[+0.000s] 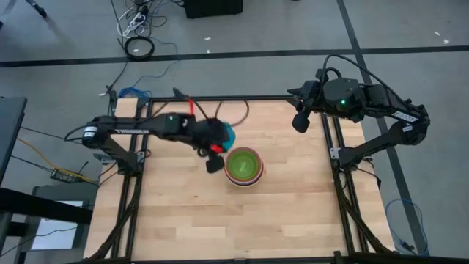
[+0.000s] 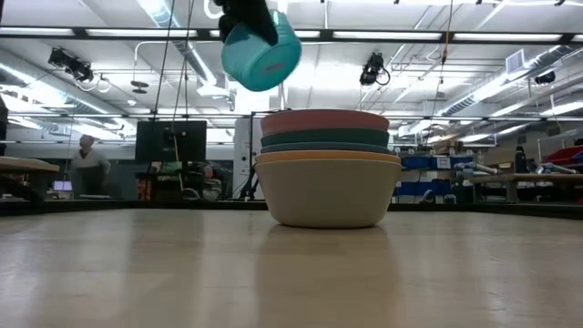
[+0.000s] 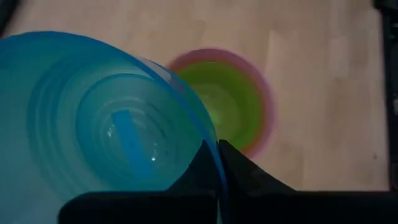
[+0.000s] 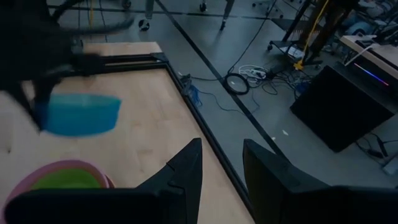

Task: Nest bowls inside each other
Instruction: Stack the light blue bowl on top of the light green bowl

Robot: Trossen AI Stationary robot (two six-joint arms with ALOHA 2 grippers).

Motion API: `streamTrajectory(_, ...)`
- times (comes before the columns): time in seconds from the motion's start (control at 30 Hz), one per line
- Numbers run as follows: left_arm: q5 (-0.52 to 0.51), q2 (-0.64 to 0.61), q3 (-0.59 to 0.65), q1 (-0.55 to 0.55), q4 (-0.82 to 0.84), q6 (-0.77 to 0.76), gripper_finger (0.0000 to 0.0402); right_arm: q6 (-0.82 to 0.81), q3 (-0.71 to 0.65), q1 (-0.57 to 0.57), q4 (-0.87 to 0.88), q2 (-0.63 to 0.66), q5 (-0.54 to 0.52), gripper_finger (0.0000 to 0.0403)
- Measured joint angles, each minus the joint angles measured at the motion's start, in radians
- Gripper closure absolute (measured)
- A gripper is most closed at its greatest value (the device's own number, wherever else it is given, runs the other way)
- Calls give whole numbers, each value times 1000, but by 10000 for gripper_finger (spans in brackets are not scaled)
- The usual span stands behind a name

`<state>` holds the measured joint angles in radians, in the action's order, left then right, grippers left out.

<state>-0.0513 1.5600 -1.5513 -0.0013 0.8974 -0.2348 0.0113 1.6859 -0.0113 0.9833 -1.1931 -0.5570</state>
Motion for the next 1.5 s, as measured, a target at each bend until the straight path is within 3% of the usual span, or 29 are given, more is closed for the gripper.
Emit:
streamTrajectory(0.37, 101, 204, -5, -76, -111, -36, 399, -6, 0, 0, 0, 0, 0, 300)
streamTrajectory(0.6, 147, 292, -129, -98, -119, -20, 399, -7, 0, 0, 6, 0, 1, 300)
streamTrajectory(1.07, 145, 410, -183, -101, -55, -5, 395, -2, 0, 0, 6, 0, 1, 300)
streamTrajectory(1.2, 114, 411, -184, -102, -60, -4, 369, -2, 0, 0, 6, 0, 1, 300)
streamTrajectory(1.5, -15, 410, -319, -112, 55, 22, 253, -2, 0, 0, 7, 0, 1, 300)
